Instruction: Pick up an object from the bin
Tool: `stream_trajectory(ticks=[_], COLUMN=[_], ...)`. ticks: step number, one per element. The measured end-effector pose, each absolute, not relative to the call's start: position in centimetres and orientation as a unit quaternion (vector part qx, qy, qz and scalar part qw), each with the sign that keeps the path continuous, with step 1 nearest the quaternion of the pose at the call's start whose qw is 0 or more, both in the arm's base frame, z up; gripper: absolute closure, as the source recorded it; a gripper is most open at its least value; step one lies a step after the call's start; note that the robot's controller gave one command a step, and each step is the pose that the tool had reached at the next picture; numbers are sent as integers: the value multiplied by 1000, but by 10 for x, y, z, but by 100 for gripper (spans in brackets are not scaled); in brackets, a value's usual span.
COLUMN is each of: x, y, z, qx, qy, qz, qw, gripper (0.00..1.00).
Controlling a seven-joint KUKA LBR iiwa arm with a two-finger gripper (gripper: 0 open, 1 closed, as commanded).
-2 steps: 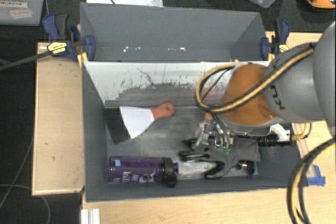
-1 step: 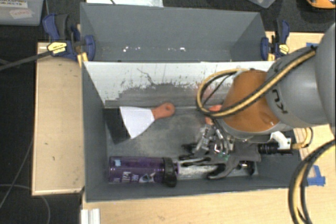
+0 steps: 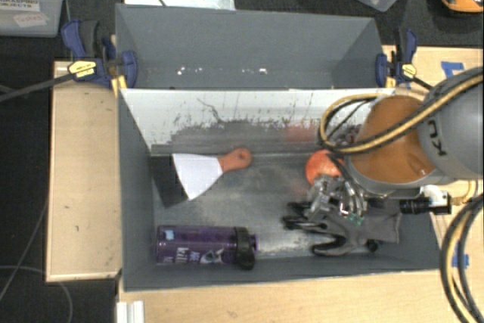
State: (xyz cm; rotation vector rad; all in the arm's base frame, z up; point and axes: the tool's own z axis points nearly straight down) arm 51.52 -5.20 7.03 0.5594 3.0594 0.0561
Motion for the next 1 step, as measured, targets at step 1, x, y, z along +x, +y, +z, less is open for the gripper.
stream_trajectory(ticks=[1], x=[490], y=[-46], z=[71], qx=[225], qy=[974], qz=[21], qw=[16], gripper=[100])
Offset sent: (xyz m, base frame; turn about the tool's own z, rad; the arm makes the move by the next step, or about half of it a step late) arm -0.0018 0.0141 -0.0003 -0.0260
